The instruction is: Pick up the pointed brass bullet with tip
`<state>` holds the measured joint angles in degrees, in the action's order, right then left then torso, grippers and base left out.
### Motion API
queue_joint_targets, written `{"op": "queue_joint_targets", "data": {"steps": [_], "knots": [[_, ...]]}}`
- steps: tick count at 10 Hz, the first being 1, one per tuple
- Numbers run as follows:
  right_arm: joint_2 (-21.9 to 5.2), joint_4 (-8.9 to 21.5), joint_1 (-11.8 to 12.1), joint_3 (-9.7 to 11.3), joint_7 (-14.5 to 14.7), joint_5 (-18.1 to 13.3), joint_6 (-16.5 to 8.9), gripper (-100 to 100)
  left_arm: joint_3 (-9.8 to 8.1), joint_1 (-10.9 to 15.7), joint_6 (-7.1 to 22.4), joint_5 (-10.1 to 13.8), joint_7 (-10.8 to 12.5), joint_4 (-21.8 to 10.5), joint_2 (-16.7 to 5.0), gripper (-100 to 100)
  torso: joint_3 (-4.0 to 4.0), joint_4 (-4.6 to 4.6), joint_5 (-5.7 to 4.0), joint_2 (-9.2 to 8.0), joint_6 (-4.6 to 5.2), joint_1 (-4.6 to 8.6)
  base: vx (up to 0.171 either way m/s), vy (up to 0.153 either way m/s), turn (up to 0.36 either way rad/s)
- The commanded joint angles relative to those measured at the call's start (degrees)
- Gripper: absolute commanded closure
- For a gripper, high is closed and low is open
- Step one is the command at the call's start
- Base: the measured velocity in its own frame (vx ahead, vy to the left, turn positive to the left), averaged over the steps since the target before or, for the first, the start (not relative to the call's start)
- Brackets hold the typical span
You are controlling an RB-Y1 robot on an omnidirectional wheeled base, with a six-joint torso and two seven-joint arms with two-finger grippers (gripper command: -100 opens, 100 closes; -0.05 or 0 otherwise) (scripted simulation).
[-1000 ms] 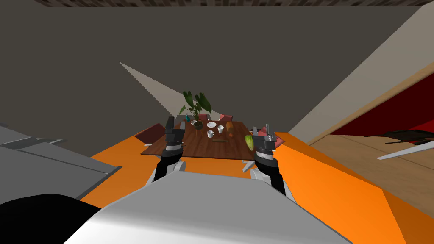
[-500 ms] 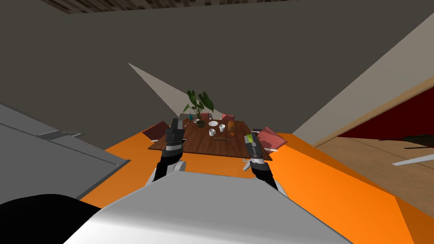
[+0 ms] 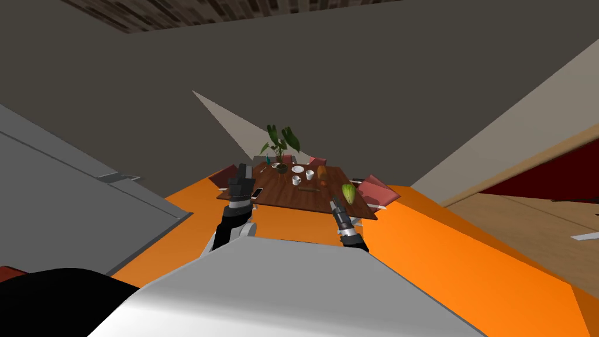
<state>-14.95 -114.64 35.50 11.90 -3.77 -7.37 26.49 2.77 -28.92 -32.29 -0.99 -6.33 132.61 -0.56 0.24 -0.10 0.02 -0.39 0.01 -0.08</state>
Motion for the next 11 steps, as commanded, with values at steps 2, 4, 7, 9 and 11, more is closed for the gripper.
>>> {"op": "queue_joint_targets", "data": {"steps": [2, 4, 7, 9, 11], "knots": [[-1.81, 3.73, 1.44, 1.76, 1.31, -1.46, -0.52, -100, 0.0, 0.0, 0.0, 0.0, 0.0, 0.0, 0.0, 0, -0.03, 0.02, 0.0, 0.05, -0.01, -0.01, -0.058, 0.029, 0.105], [-3.64, 6.58, 2.25, 3.0, 2.28, -2.65, -1.28, -100, 0.0, -0.01, 0.0, 0.0, 0.0, 0.0, 0.0, 0, -0.17, 0.06, -0.02, 0.29, 0.0, 0.07, -0.023, 0.013, 0.069], [-5.55, 9.35, 2.99, 4.21, 3.26, -3.91, -2.04, -100, 0.0, -0.01, 0.0, 0.0, 0.0, 0.0, 0.0, 0, -0.17, 0.06, -0.01, 0.3, 0.0, 0.07, -0.029, 0.019, 0.07], [-7.53, 13.28, 3.66, 5.35, 4.25, -5.21, -2.8, -100, 0.0, -0.01, 0.0, 0.0, 0.0, 0.0, 0.0, 0, -0.16, 0.06, -0.01, 0.27, -0.01, 0.04, -0.039, 0.038, 0.166], [-9.54, 15.93, 4.24, 6.43, 5.24, -6.56, -3.55, -100, 0.0, -0.01, 0.0, 0.0, 0.0, 0.0, 0.0, 0, -0.13, 0.05, 0.01, 0.22, 0.01, -0.05, -0.05, 0.053, 0.126]]}}
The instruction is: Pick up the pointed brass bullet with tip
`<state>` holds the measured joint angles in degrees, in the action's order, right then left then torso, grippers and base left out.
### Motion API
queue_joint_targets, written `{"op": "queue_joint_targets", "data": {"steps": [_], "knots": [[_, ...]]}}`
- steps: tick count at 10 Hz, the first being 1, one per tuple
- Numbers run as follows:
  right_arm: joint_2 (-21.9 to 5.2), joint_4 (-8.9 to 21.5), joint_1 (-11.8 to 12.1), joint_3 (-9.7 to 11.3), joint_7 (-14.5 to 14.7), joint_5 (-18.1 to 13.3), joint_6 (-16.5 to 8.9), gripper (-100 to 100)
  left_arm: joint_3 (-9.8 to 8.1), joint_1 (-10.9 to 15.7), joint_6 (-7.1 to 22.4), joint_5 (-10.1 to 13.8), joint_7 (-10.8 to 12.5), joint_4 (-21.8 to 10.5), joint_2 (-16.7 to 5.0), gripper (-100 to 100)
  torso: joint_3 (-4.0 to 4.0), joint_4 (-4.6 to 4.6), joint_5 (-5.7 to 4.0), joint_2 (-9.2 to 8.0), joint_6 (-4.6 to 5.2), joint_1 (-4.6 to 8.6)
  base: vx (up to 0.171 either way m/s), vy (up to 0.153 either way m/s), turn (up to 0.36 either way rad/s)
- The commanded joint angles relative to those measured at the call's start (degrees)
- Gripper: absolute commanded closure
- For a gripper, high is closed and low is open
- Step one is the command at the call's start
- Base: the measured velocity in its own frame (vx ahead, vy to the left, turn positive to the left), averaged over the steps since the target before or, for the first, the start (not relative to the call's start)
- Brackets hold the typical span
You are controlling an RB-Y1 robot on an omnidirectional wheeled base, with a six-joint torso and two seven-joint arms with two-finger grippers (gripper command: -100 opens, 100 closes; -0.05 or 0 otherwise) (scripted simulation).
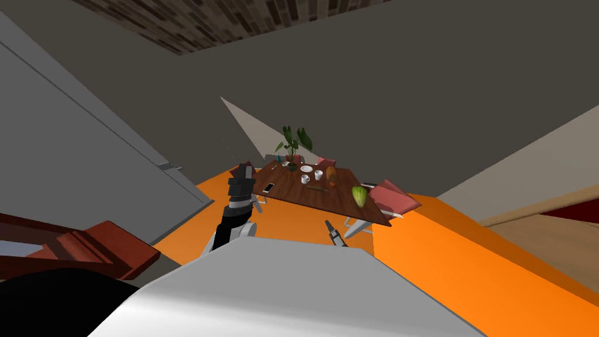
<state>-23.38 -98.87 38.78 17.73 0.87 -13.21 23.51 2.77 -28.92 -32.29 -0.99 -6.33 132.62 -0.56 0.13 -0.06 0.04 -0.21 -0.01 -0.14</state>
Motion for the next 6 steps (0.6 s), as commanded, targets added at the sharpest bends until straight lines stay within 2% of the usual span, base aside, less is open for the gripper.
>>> {"op": "queue_joint_targets", "data": {"steps": [1, 2, 3, 4, 5, 6], "knots": [[-1.1, 1.86, 0.96, 0.6, 0.6, -0.72, -0.57, -100, 0.0, 0.0, 0.0, 0.0, 0.0, 0.0, 0.0, 0, 0.0, 0.0, 0.0, 0.0, 0.0, 0.0, -0.038, 0.036, 0.102], [-3.13, 4.58, 1.45, 1.62, 1.58, -2.11, -1.3, -100, -0.01, -0.01, 0.0, 0.0, 0.0, 0.0, 0.0, 0, -0.01, 0.0, -0.01, 0.03, 0.03, 0.05, -0.027, 0.04, 0.265], [-3.13, 5.4, 1.45, 1.62, 1.58, -2.11, -1.3, -100, 0.0, 0.0, 0.0, 0.0, 0.0, 0.0, 0.0, 0, -0.04, 0.01, -0.01, 0.07, -0.01, 0.08, -0.016, 0.026, 0.094], [-5.18, 7.38, 1.85, 2.56, 2.57, -3.53, -2.01, -100, -0.01, -0.01, 0.0, 0.0, 0.0, 0.0, 0.0, 0, -0.06, 0.02, -0.02, 0.11, 0.04, 0.11, -0.015, 0.045, 0.223], [-5.18, 8.98, 1.85, 2.56, 2.57, -3.53, -2.01, -100, 0.0, 0.0, 0.0, 0.0, 0.0, 0.0, 0.0, 0, -0.06, 0.02, -0.01, 0.11, 0.0, 0.06, -0.013, 0.038, 0.11], [-7.25, 11.05, 2.17, 3.44, 3.54, -4.98, -2.7, -100, -0.01, -0.01, 0.0, 0.0, 0.0, 0.0, 0.0, 0, -0.08, 0.02, -0.01, 0.14, 0.03, 0.08, -0.012, 0.057, 0.243]]}}
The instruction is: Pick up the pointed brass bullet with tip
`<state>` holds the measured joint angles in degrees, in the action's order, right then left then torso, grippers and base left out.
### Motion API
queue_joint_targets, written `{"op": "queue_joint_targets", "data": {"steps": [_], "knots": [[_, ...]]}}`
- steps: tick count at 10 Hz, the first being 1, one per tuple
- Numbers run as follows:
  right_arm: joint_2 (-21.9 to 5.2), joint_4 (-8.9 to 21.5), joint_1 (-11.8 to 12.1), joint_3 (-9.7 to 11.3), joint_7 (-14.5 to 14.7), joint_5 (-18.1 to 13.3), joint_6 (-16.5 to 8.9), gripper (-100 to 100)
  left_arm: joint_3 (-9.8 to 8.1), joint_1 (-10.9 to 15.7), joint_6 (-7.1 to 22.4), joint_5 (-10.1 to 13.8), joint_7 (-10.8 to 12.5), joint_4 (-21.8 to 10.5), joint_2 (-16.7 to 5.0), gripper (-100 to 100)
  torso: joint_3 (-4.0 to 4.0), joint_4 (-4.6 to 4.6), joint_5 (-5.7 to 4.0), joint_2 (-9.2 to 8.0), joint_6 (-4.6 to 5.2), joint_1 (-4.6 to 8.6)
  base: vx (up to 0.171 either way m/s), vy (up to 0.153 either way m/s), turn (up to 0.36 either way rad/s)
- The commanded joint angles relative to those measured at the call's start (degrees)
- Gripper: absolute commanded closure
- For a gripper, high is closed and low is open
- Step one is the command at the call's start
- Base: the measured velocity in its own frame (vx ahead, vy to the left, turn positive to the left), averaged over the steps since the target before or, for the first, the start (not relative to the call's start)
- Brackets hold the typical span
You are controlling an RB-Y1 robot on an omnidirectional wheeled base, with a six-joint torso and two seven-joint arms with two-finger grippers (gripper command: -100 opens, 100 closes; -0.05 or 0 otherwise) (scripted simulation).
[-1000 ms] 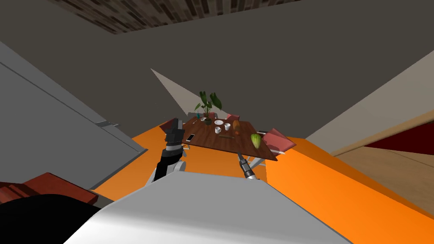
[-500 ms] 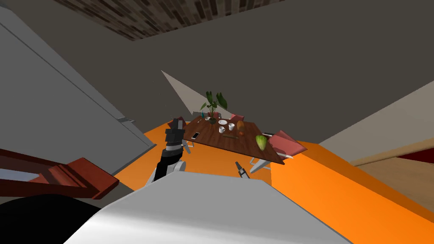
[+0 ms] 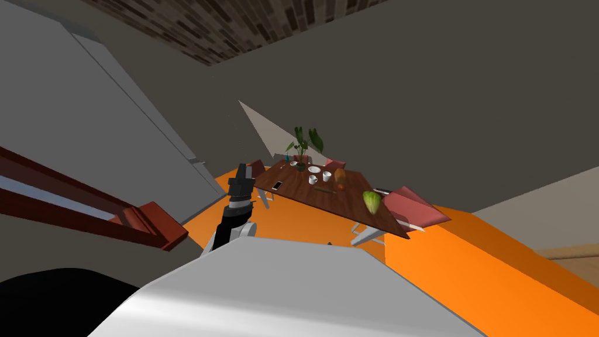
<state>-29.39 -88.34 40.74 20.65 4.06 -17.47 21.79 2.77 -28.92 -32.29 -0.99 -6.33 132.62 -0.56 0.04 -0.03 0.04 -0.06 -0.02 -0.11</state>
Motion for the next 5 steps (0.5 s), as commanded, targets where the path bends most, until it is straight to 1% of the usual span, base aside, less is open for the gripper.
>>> {"op": "queue_joint_targets", "data": {"steps": [1, 2, 3, 4, 5], "knots": [[-1.24, 2.02, 0.22, 0.52, 0.35, -0.71, -0.98, -100, 0.0, 0.0, 0.0, 0.0, 0.0, 0.0, 0.0, 0, 0.0, 0.0, 0.0, 0.0, 0.0, 0.0, -0.008, 0.043, 0.12], [-3.33, 4.73, 0.45, 1.32, 1.3, -2.18, -1.64, -100, -0.01, -0.01, 0.0, 0.0, 0.0, 0.0, 0.0, 0, 0.0, 0.0, -0.01, 0.01, 0.04, 0.03, 0.003, 0.047, 0.235], [-3.33, 5.57, 0.45, 1.32, 1.3, -2.18, -1.64, -100, 0.0, 0.0, 0.0, 0.0, 0.0, 0.0, 0.0, 0, -0.02, 0.01, 0.0, 0.04, 0.0, 0.03, 0.004, 0.035, 0.14], [-5.45, 7.25, 0.6, 2.04, 2.24, -3.65, -2.28, -100, -0.01, -0.01, 0.0, 0.0, 0.0, 0.0, 0.0, 0, -0.03, 0.01, -0.01, 0.05, 0.04, 0.06, 0.01, 0.05, 0.271], [-5.45, 8.19, 0.6, 2.04, 2.24, -3.65, -2.28, -100, 0.0, 0.0, 0.0, 0.0, 0.0, 0.0, 0.0, 0, -0.03, 0.01, 0.0, 0.06, 0.01, 0.02, 0.01, 0.035, 0.13]]}}
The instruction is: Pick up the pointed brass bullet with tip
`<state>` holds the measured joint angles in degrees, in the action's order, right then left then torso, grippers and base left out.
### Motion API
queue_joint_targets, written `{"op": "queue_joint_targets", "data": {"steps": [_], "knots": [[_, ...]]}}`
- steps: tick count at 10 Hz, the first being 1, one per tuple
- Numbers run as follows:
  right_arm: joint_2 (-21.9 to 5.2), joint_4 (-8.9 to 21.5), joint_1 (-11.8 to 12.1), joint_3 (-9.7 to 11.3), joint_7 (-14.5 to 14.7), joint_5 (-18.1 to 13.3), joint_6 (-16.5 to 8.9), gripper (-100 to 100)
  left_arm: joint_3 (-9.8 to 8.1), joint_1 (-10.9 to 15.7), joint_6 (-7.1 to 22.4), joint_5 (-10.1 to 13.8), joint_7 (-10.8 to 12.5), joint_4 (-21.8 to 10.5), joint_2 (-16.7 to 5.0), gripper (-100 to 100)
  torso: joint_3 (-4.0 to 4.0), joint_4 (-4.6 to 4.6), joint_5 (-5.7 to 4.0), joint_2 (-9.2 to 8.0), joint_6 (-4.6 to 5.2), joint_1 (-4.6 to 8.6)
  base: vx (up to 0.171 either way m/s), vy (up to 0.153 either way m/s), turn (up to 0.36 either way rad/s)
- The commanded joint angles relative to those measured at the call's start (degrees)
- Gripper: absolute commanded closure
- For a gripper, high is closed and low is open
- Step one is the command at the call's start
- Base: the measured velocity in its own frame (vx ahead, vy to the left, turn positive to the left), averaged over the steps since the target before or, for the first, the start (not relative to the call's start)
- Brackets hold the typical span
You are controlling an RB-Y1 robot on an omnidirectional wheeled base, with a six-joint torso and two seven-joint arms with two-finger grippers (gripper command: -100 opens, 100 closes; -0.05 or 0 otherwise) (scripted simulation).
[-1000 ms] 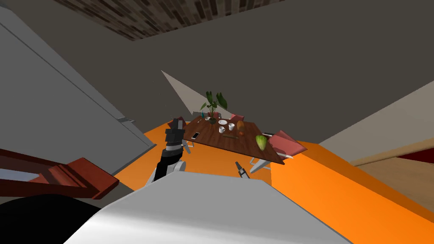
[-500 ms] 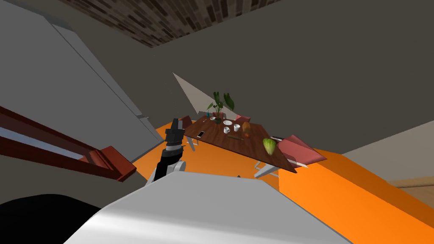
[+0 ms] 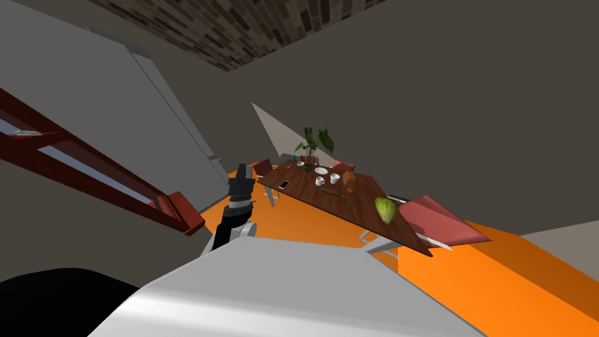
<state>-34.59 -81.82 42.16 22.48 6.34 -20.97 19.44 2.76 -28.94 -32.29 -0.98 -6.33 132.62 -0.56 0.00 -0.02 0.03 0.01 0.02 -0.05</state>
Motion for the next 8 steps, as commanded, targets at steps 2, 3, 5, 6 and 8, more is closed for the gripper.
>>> {"op": "queue_joint_targets", "data": {"steps": [2, 3, 5, 6, 8], "knots": [[-0.25, 2.56, -0.83, 0.22, -0.04, -0.16, 0.07, -100, 0.0, 0.0, 0.0, 0.0, 0.0, 0.0, 0.0, 0, 0.01, 0.0, -0.01, -0.01, 0.01, 0.06, 0.002, 0.007, -0.011], [-2.4, 4.76, -0.76, 0.87, 0.88, -1.64, -0.54, -100, 0.0, 0.0, 0.0, 0.0, 0.0, 0.0, 0.0, 0, 0.01, -0.01, -0.03, -0.02, 0.0, 0.11, 0.006, 0.034, 0.31], [-4.58, 7.99, -0.75, 1.46, 1.78, -3.12, -1.11, -100, 0.0, 0.0, 0.0, 0.0, 0.0, 0.0, 0.0, 0, -0.01, 0.0, -0.01, 0.01, 0.01, 0.04, 0.021, 0.038, 0.234], [-4.58, 9.38, -0.75, 1.46, 1.78, -3.12, -1.11, -100, 0.01, 0.01, 0.0, 0.0, 0.0, 0.0, 0.0, 0, -0.03, 0.01, 0.01, 0.06, -0.05, 0.01, 0.024, 0.032, 0.121], [-6.78, 12.67, -0.81, 1.99, 2.65, -4.59, -1.63, -100, 0.0, 0.01, 0.0, 0.0, 0.0, 0.0, 0.0, 0, -0.04, 0.01, 0.0, 0.07, -0.05, 0.0, 0.025, 0.039, 0.203]]}}
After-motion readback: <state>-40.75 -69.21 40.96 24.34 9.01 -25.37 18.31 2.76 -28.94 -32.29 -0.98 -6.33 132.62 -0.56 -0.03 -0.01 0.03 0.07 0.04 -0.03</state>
